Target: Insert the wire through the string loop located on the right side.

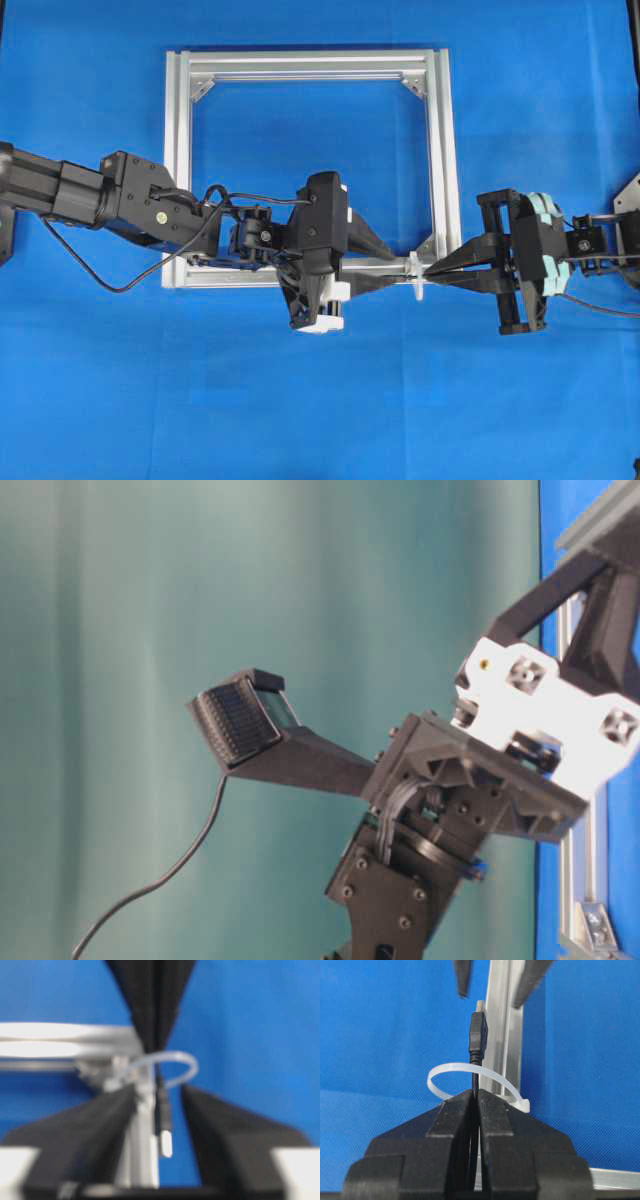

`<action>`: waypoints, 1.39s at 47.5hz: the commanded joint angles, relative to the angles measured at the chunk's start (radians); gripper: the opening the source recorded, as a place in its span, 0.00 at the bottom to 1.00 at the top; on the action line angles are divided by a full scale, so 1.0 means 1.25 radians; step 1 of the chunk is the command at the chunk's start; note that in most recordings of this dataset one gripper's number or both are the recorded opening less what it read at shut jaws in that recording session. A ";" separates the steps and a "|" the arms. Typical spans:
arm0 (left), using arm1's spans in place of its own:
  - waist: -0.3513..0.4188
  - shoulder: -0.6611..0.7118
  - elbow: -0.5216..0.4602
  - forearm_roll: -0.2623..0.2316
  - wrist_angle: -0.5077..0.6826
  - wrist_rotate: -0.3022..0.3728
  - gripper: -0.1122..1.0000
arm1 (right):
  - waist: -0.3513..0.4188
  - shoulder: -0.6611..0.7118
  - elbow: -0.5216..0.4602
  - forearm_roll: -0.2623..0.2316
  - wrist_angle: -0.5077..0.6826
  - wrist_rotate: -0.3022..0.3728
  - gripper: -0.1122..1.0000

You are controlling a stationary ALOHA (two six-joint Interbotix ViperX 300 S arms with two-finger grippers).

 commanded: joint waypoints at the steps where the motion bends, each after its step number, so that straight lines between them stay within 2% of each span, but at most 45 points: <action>1: -0.006 -0.013 -0.016 0.001 -0.004 0.000 0.59 | -0.004 -0.005 -0.007 0.001 -0.009 0.000 0.07; 6: -0.007 -0.013 -0.016 0.001 -0.004 0.000 0.83 | -0.004 -0.005 -0.006 0.001 -0.009 0.000 0.07; 9: -0.007 -0.013 -0.016 0.001 -0.004 0.000 0.91 | -0.004 -0.005 -0.007 0.001 -0.009 0.000 0.07; 14: -0.007 -0.013 -0.015 0.001 -0.004 0.000 0.88 | -0.004 -0.005 -0.006 0.001 -0.010 0.000 0.07; 30: -0.007 -0.011 -0.015 0.001 -0.004 0.000 0.88 | -0.004 -0.005 -0.007 0.001 -0.007 0.000 0.07; 45: -0.006 0.067 -0.033 0.001 -0.018 -0.001 0.88 | -0.004 -0.005 -0.006 0.001 -0.007 0.000 0.07; 66: -0.007 0.067 -0.034 0.001 -0.018 -0.001 0.88 | -0.004 -0.005 -0.006 0.001 -0.006 0.000 0.07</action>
